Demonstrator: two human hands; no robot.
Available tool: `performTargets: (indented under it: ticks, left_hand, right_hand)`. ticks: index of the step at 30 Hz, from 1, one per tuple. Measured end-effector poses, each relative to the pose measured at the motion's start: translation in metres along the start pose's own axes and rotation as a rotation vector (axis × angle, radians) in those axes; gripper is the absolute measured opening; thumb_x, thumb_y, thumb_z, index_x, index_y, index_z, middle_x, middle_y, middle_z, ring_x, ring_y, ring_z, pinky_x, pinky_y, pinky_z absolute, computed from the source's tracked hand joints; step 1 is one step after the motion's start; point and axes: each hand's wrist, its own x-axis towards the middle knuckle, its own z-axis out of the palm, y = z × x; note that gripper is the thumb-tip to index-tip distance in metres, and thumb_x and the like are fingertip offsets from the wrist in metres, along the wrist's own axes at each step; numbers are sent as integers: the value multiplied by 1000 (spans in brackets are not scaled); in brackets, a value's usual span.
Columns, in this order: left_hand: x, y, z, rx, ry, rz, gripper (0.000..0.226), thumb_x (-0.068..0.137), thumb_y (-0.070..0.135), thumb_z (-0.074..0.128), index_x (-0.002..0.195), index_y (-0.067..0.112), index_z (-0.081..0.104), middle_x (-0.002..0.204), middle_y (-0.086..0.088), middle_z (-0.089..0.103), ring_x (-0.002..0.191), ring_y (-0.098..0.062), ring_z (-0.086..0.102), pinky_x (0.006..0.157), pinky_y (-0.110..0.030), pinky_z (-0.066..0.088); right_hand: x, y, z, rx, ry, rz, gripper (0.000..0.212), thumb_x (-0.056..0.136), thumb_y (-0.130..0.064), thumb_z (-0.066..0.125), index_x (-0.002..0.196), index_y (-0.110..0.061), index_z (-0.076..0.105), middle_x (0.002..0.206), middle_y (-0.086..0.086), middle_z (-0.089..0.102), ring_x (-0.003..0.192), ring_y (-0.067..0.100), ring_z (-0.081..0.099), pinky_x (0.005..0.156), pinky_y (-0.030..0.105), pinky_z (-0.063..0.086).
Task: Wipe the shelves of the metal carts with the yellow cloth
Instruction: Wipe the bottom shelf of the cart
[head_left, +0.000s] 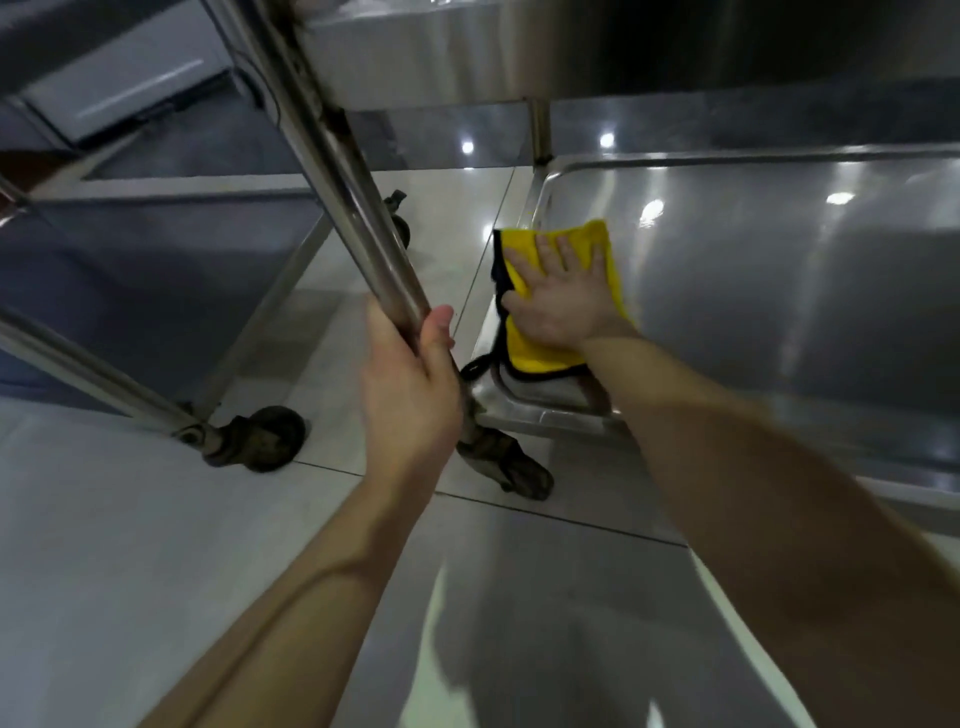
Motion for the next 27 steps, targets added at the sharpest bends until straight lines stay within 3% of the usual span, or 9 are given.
performTargets:
  ticks: [7, 13, 16, 18, 20, 21, 23, 25, 27]
  left_hand:
    - [0, 6, 4, 31, 5, -28, 27, 114, 31, 53, 129, 9, 53, 100, 5, 73, 78, 15, 66, 63, -2, 43]
    - [-1, 19, 3, 89, 8, -109, 21, 114, 33, 53, 123, 15, 54, 99, 3, 69, 81, -1, 63, 67, -26, 48]
    - [2, 25, 6, 165, 68, -224, 42, 111, 39, 57, 140, 8, 53, 130, -11, 68, 113, -24, 68, 96, -32, 49]
    - [-6, 29, 8, 176, 123, -363, 61, 106, 50, 61, 149, 9, 45, 146, -15, 60, 133, -35, 62, 114, -49, 49]
    - [-37, 43, 20, 239, 168, -277, 54, 101, 46, 65, 135, 7, 48, 133, -17, 63, 120, -38, 66, 104, -55, 55]
    - [-58, 51, 34, 275, 132, -103, 42, 98, 36, 68, 123, 7, 52, 120, -15, 64, 110, -35, 65, 98, -49, 55]
    - [-102, 72, 75, 346, -186, 222, 34, 90, 21, 80, 113, 11, 58, 109, -5, 59, 101, -27, 59, 86, -35, 45]
    - [-126, 94, 127, 461, -635, 326, 66, 78, 31, 94, 131, 13, 58, 123, -5, 58, 115, -28, 58, 92, -36, 46]
    - [-130, 117, 171, 592, -907, 298, 104, 68, 45, 100, 150, 13, 47, 144, -9, 52, 135, -31, 51, 106, -37, 45]
  right_hand:
    - [-103, -27, 18, 37, 4, -124, 76, 100, -66, 21, 170, -42, 3, 179, -2, -6, 165, 24, -9, 128, 62, -8]
    - [-175, 82, -5, 49, -18, -24, 71, 101, -59, 27, 169, -43, 13, 179, -11, -1, 165, 15, -4, 131, 54, -5]
    - [-221, 181, -24, 16, -25, 133, 74, 99, -61, 23, 169, -46, 4, 178, -13, -6, 164, 12, -9, 132, 53, -6]
    - [-251, 238, -33, -4, -28, 224, 79, 92, -68, 14, 168, -49, -2, 178, -13, -10, 164, 12, -10, 132, 52, -5]
    - [-269, 271, -37, -20, -38, 263, 84, 87, -72, 8, 167, -49, -5, 178, -12, -11, 164, 14, -10, 132, 53, -5]
    - [-272, 277, -38, -26, -43, 263, 85, 87, -73, 7, 167, -48, -6, 178, -11, -12, 164, 15, -10, 132, 53, -5]
    - [-270, 277, -38, -29, -39, 253, 86, 87, -73, 7, 168, -46, -5, 178, -9, -12, 165, 17, -10, 131, 55, -5]
    - [-267, 273, -37, -21, -30, 240, 86, 89, -73, 10, 169, -44, -4, 178, -8, -11, 165, 18, -10, 130, 57, -6]
    - [-267, 272, -36, -13, -27, 230, 86, 89, -72, 13, 169, -43, -3, 178, -6, -13, 165, 19, -12, 130, 59, -8]
